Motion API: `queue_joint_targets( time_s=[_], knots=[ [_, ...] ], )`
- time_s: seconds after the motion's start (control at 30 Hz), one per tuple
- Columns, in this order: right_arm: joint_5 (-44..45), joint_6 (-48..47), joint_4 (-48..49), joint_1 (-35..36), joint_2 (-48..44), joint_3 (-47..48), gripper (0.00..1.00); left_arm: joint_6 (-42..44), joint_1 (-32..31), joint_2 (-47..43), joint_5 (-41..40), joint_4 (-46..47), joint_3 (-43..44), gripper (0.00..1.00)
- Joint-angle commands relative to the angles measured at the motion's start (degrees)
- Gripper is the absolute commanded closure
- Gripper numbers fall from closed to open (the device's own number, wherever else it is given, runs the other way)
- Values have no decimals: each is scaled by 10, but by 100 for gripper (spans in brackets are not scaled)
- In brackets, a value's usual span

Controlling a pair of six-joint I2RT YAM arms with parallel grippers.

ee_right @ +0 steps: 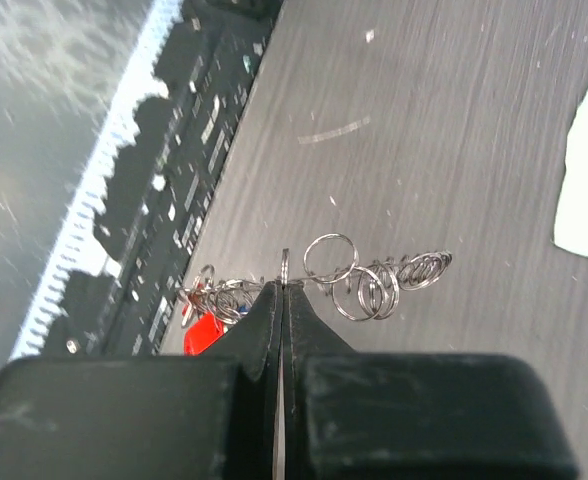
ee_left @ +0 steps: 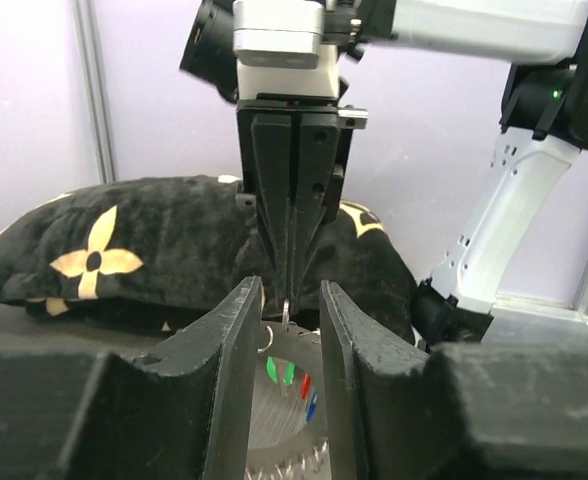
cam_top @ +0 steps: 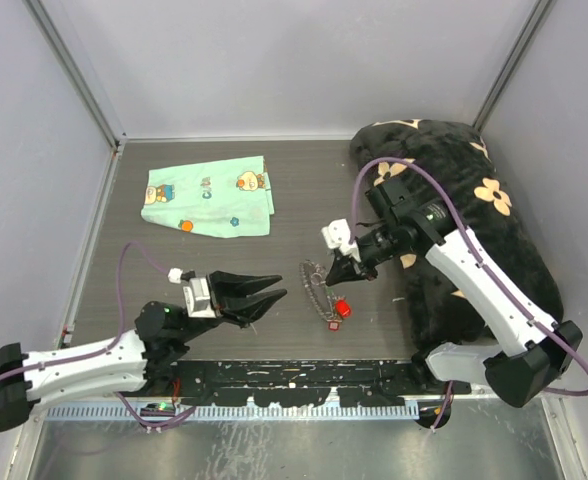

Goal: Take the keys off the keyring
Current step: Remove the key from the keyring.

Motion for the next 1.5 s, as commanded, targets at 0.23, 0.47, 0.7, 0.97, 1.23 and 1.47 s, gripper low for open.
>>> queue_joint_targets(
  time_s=[0.23, 0.47, 0.7, 0.97, 1.23, 1.47],
  knots=[
    [411, 65, -62, 165, 55, 142, 99, 46, 0, 2, 5, -217, 57, 69],
    [453, 79, -60, 184, 69, 149, 99, 50, -4, 89, -5, -130, 71, 70],
    [440, 79, -60, 188, 74, 148, 99, 73, -10, 187, -20, -5, 81, 69],
    [406, 75, -65, 187, 71, 149, 99, 102, -11, 275, -19, 129, 87, 72],
    [375, 68, -70, 185, 70, 144, 99, 109, -11, 309, -25, 142, 103, 76],
    [358, 65, -72, 180, 68, 145, 99, 110, -11, 325, -23, 142, 107, 77]
  ],
)
